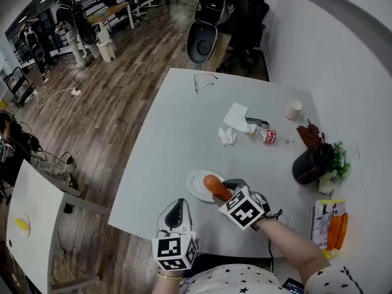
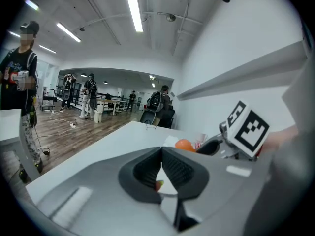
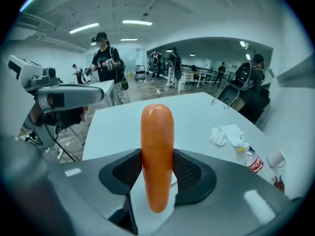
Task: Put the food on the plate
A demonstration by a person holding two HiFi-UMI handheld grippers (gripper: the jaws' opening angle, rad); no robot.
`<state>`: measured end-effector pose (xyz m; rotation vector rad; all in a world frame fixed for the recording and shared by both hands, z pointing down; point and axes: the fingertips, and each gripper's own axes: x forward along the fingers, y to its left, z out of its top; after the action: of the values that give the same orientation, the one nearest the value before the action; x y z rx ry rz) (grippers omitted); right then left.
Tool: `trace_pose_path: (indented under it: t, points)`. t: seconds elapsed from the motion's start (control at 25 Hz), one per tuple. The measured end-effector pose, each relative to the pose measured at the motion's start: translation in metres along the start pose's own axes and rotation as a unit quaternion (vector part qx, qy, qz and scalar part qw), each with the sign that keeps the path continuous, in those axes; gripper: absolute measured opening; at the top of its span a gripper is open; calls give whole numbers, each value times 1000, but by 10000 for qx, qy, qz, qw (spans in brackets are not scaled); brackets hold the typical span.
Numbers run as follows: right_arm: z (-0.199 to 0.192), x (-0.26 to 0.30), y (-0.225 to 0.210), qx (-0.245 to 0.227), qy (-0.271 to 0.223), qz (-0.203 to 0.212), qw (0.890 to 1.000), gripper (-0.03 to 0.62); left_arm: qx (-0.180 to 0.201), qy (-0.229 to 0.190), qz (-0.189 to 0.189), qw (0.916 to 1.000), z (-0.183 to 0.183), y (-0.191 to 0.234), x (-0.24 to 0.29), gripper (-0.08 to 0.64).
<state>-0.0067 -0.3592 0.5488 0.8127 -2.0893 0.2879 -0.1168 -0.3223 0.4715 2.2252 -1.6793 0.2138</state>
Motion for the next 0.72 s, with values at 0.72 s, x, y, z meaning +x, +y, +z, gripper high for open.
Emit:
trace_pose_path:
  t: [0.72]
  points:
    - [-9, 129, 0, -784, 1811, 902, 9762, 196, -238, 293, 163, 9992, -5, 26, 38, 8]
